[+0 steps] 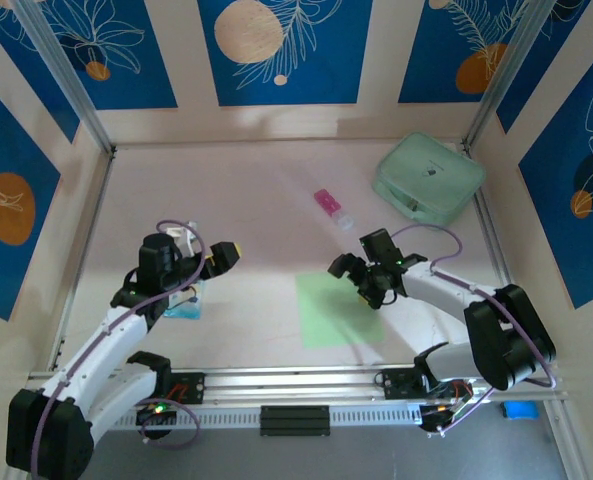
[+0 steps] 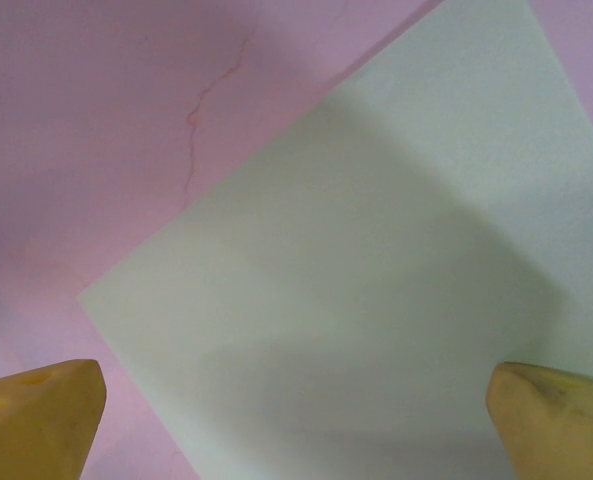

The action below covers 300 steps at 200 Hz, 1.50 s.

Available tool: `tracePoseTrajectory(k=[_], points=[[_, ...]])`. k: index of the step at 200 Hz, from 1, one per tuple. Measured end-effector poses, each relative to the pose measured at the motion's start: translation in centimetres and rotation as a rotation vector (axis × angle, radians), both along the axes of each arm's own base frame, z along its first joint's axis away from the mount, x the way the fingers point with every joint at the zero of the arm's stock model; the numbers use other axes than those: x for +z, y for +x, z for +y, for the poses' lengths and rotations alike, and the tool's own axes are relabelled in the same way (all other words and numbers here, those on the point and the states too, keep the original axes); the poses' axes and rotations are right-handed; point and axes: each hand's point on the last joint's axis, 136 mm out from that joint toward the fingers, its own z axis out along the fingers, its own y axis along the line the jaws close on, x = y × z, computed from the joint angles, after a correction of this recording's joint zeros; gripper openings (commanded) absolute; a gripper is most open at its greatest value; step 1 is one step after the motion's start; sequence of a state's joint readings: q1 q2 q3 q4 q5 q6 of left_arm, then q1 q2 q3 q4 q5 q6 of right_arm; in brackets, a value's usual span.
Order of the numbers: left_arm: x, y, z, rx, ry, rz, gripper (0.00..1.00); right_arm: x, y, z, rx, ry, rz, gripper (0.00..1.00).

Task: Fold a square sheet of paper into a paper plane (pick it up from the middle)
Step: Move the square sheet of paper to the bottom-center of the table, then first fold in half a square sheet of paper at the center of the table.

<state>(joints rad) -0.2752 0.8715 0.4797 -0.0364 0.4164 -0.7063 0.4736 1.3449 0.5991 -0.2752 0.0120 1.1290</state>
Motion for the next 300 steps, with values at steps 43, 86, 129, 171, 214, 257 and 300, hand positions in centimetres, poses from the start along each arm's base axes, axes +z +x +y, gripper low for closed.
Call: tracePoseTrajectory(k=[43,86,129,171,214,257,300], points=[[-0.4,0.1,0.0,0.003,0.003,0.017,1.0,-0.2,0.1,3.6,-0.159,0.073,0.027,0.95],[-0.5,0.1,0.0,0.007,-0.005,0.026,1.0,0.1,1.3,8.6,-0.262,0.12,0.074,0.95],[-1.4,-0.6,0.1,0.004,0.006,0.075,0.98,0.5,2.3,11.4,-0.232,0.163,0.066,0.95],[-2.7,-1.4,-0.8,-0.042,0.104,0.164,0.94,1.3,2.4,11.2,-0.06,0.125,-0.011,0.98],[-3.7,-2.7,-5.4,-0.209,0.347,0.256,0.94,4.7,2.6,7.6,0.049,0.084,-0.151,0.98],[-5.9,-3.9,-8.6,-0.301,0.544,0.339,0.94,3.7,1.0,2.0,0.064,0.027,-0.165,0.99],[-7.8,-3.0,-10.8,-0.302,0.726,0.434,0.95,4.6,-0.3,-1.0,0.087,0.016,-0.199,0.99]])
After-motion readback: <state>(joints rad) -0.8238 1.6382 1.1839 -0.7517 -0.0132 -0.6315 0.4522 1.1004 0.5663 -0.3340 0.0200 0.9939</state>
